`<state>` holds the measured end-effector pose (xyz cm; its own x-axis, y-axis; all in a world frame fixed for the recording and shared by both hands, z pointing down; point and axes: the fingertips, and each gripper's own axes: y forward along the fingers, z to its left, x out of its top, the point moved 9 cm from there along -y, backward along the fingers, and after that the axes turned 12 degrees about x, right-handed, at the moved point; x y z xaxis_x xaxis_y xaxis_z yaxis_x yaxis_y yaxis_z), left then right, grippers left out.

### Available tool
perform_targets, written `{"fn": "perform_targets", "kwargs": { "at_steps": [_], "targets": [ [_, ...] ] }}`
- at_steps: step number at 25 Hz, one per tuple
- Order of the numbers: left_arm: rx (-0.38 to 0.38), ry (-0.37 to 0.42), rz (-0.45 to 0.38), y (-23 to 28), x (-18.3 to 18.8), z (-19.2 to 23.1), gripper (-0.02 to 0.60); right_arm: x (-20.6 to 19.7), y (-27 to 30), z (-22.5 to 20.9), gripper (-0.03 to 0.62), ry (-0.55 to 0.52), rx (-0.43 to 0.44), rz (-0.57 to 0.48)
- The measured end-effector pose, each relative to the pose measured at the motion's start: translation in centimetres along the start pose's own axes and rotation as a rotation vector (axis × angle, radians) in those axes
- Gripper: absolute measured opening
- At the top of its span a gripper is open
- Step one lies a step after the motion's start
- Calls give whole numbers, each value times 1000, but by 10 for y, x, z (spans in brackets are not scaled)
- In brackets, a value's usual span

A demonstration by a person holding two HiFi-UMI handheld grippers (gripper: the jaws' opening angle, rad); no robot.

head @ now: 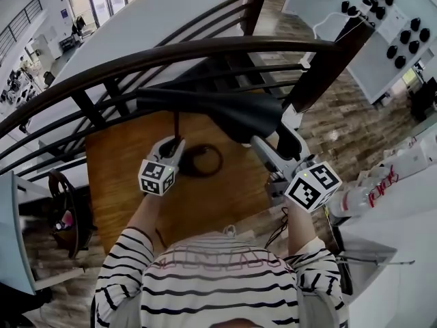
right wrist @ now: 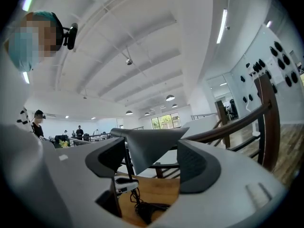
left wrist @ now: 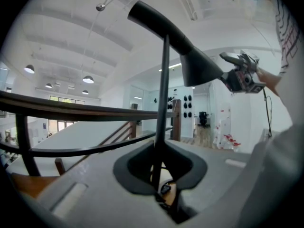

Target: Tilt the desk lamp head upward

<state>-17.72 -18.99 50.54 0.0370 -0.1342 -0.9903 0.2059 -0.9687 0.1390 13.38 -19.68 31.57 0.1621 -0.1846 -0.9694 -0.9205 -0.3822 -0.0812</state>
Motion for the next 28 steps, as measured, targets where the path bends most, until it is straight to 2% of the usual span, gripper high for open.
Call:
{"fn": "perform_targets", "kwargs": {
  "at_steps": [14,28],
  "targets": [
    [-7,-7,-1,2,1,-3,44,65,9,13,344,-94,27,-55],
    [22,21,1,-4,2,-4,38,102,24,33,348,-190,64,-30]
  ]
}}
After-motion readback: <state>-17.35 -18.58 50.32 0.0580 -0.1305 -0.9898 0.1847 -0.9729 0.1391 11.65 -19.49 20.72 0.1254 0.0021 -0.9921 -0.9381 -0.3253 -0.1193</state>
